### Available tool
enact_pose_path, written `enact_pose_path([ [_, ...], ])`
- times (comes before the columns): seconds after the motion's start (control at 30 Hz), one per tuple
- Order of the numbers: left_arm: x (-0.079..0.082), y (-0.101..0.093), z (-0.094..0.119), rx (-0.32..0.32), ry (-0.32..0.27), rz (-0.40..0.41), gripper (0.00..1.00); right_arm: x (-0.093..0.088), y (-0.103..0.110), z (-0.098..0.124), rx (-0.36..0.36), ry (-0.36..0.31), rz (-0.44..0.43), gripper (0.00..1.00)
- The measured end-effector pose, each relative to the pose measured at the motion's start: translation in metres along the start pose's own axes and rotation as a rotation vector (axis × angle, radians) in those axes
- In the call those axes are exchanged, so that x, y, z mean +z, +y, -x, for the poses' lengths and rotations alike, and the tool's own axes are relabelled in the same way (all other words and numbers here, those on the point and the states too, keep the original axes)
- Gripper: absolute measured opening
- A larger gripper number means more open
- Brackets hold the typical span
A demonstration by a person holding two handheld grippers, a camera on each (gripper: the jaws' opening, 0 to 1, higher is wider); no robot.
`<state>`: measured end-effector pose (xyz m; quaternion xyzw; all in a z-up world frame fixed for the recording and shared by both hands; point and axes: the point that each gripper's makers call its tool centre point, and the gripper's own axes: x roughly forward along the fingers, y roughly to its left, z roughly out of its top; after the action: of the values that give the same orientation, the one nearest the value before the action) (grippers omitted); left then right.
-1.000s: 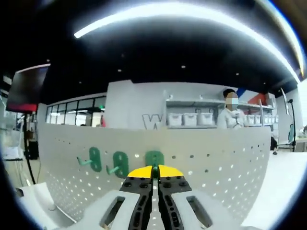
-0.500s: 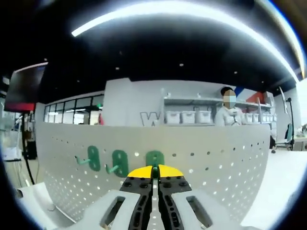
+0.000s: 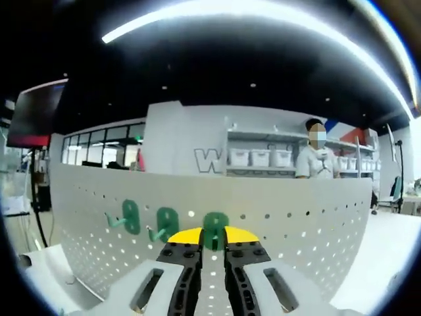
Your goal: Insert the hook assembly into the mounting plate slot until the hook locks in place.
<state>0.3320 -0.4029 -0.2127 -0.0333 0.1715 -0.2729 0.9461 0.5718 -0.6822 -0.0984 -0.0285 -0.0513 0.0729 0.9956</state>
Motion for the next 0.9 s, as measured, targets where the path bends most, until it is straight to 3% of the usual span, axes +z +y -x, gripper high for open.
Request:
enact_pose_path([
  [0.2,-0.004,0.0,0.001,0.0,0.012,-0.007,1.0,-0.002,0.001,0.006,0.006,0.015,-0.015,0.14],
  [0.57,-0.014,0.004,0.006,0.013,0.028,-0.004,1.0,-0.008,0.002,0.039,0.031,0.056,0.011,0.21],
  [0.67,-0.015,0.005,0.007,0.016,0.031,-0.003,1.0,-0.016,0.006,0.053,0.052,0.082,-0.027,0.24],
  [0.77,-0.02,0.006,0.007,0.016,0.041,-0.004,1.0,-0.027,0.014,0.064,0.094,0.12,0.01,0.26],
  [0.9,-0.025,0.006,0.008,0.018,0.056,-0.005,1.0,-0.039,0.025,0.081,0.143,0.158,-0.017,0.33],
])
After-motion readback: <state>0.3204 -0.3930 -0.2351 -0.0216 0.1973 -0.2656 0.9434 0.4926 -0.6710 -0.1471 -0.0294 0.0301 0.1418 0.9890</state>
